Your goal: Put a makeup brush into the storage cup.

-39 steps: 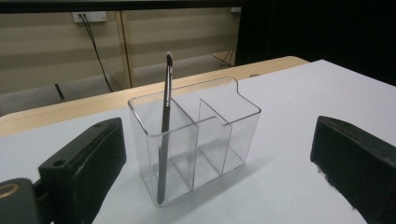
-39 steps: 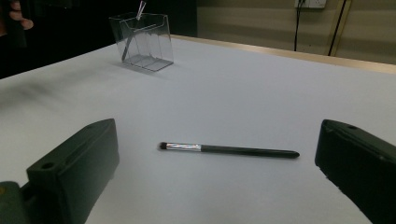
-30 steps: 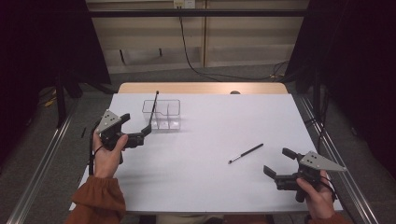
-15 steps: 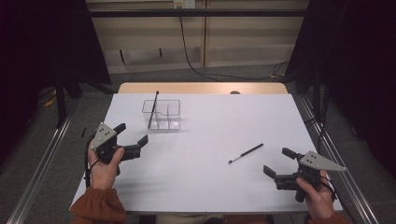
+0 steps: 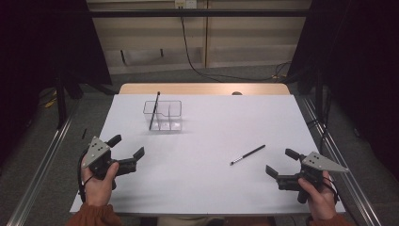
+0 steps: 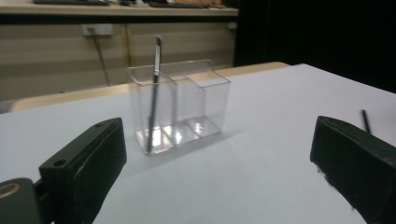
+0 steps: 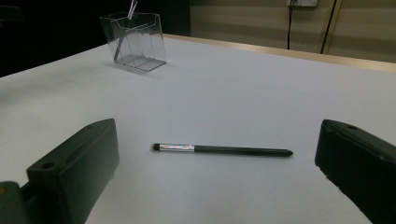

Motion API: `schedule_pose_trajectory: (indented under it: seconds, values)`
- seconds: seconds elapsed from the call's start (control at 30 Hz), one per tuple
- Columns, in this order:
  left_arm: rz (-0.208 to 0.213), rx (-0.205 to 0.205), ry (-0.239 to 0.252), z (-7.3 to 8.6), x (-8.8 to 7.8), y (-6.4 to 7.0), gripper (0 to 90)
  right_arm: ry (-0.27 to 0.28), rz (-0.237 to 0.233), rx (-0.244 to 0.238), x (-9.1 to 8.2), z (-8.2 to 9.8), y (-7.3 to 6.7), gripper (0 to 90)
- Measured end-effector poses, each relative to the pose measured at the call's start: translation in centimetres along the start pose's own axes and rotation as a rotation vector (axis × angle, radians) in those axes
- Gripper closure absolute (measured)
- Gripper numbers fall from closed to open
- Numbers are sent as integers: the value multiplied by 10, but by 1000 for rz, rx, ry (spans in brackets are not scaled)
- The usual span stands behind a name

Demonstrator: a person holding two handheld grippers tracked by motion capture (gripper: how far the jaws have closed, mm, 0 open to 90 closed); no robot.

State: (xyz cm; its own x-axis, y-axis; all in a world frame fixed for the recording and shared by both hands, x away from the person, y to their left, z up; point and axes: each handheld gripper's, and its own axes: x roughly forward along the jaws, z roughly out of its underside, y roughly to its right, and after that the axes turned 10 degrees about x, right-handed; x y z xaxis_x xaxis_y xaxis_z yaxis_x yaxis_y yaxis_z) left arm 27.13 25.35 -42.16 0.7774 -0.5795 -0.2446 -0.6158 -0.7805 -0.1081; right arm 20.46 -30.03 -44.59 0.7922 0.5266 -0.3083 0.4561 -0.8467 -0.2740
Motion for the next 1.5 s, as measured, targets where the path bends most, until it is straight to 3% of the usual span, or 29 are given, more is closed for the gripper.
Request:
schedule_pose_trajectory:
  seconds: [0.07, 0.2, 0.37, 0.47, 0.63, 1.3, 1.5]
  values:
    - [-5, -15, 10, 2, -4, 2, 36, 2, 2, -6, 0, 0, 0, 0]
    - [16, 0, -4, 5, -12, 6, 36, 6, 4, -8, 1, -1, -2, 0]
    - [27, -12, -29, 12, -20, 8, 36, 1, 2, -6, 3, -1, 0, 0]
    - [27, 1, -14, 11, -23, 10, 36, 7, 2, -4, 1, -1, 0, 0]
    - [50, 2, -51, 16, -18, 11, 36, 0, -12, -17, 3, -1, -1, 0]
    - [41, 3, -39, 16, -14, 12, 35, 5, -16, -30, 3, -3, -1, 0]
    - [33, 8, -28, 16, -17, 12, 35, -7, -29, -35, 14, -7, 1, 0]
